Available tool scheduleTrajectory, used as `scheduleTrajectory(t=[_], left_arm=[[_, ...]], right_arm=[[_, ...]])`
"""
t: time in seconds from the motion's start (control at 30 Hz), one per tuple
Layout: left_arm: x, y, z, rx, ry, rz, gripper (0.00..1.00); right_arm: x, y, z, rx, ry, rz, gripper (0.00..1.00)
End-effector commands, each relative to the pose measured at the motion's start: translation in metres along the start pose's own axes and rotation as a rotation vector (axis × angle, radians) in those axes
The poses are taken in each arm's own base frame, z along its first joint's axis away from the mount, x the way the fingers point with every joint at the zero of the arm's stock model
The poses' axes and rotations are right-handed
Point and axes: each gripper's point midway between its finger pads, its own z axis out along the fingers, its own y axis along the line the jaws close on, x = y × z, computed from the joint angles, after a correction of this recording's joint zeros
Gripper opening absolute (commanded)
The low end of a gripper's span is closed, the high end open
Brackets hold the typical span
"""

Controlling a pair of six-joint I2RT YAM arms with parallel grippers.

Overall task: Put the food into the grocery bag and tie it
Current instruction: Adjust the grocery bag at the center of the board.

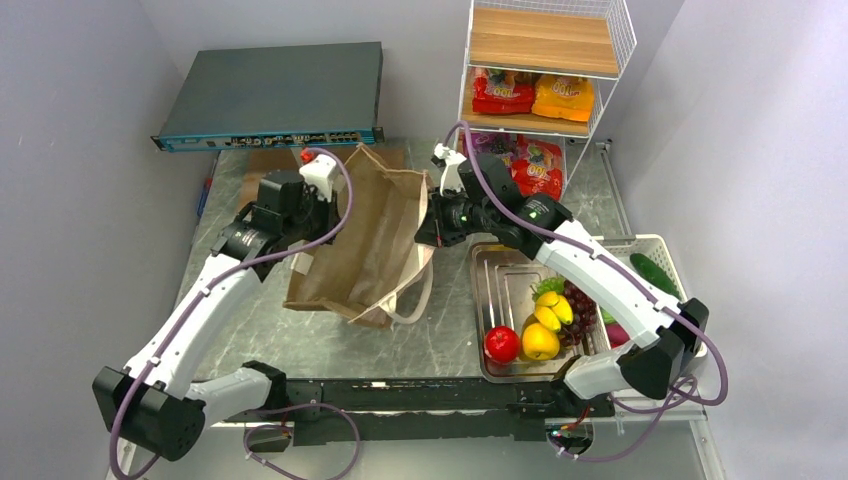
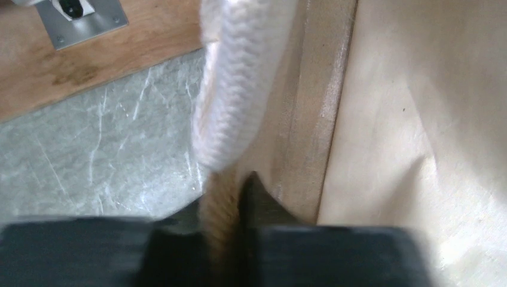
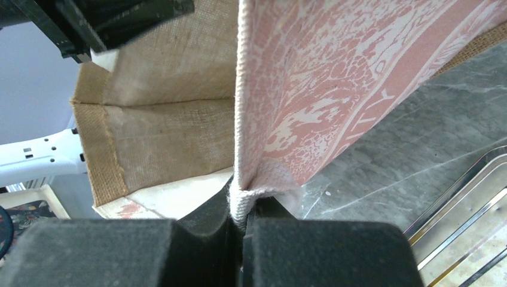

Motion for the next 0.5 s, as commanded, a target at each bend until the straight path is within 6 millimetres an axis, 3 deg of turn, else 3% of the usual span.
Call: scheduleTrajectory(t=[0.0,0.2,0.37,0.47], left_arm=[[-0.010,-0.004,-0.009,0.024,-0.074,0.008,0.00],[-0.021,-0.005,-0.027,0.018,-0.166,-0.014,0.00],[-0.040,0.003,-0.049,-0.045,-0.264,-0.069,0.00],[-0.040,0.003,-0.051,-0.048,-0.272,-0.101,0.00]], right_arm=[[-0.013,0.011,-0.015,-0.042,-0.066,-0.051,0.00],[-0.014,-0.018,0.001,0.059,-0.063,-0.028,0.00],[-0.027,-0.071,0.012,0.114,-0.052,0.068,0.00],[-0.037,-0.101,0.018,0.111,-0.074,0.138,0.00]])
